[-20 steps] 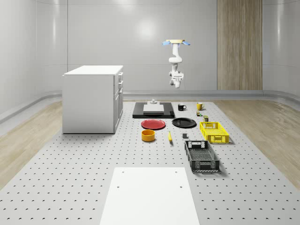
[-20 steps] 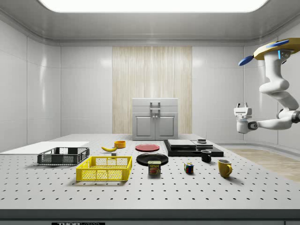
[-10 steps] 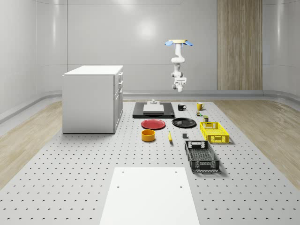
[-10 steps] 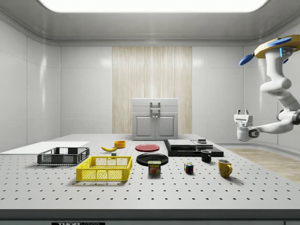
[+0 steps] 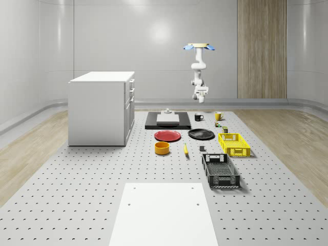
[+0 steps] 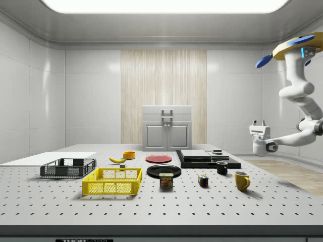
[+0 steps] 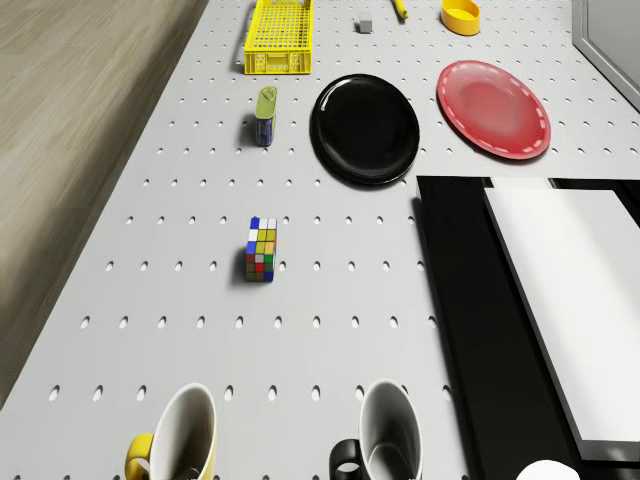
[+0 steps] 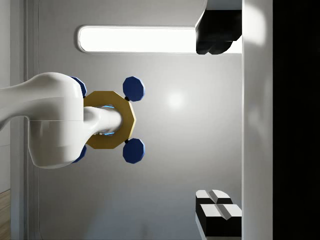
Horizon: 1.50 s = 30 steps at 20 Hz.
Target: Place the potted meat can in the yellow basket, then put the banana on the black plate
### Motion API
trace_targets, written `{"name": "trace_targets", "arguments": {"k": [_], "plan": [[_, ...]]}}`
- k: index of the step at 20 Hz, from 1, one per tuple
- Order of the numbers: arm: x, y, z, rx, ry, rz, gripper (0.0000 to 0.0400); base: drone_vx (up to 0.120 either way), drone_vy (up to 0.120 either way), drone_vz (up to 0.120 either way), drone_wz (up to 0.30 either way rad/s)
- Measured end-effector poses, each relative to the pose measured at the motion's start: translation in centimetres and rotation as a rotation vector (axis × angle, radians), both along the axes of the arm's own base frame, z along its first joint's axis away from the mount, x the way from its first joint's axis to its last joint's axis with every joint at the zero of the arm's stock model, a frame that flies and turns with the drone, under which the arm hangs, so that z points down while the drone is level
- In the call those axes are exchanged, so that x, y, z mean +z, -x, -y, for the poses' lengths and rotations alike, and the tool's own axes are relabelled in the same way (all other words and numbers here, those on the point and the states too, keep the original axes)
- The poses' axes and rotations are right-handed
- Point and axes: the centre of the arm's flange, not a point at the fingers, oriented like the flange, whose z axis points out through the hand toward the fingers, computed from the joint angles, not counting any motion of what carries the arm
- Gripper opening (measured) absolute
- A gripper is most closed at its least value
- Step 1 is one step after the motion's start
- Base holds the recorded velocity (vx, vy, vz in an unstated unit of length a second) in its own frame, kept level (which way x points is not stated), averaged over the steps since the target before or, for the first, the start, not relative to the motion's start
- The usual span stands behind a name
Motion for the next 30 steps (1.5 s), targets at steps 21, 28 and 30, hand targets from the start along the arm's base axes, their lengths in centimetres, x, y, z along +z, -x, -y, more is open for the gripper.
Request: {"name": "trace_targets", "arguments": {"k": [21, 28, 30], "plan": [[0.2, 0.14, -0.05, 0.0, 0.005, 0.016, 0.04, 0.12, 0.12, 0.0, 0.0], [0.2, 0.19, -0.17, 0.0, 0.017, 0.021, 0.04, 0.12, 0.12, 0.0, 0.0], [0.2, 0.2, -0.24, 0.0, 0.024, 0.023, 0.04, 0.12, 0.06, 0.0, 0.0]]}}
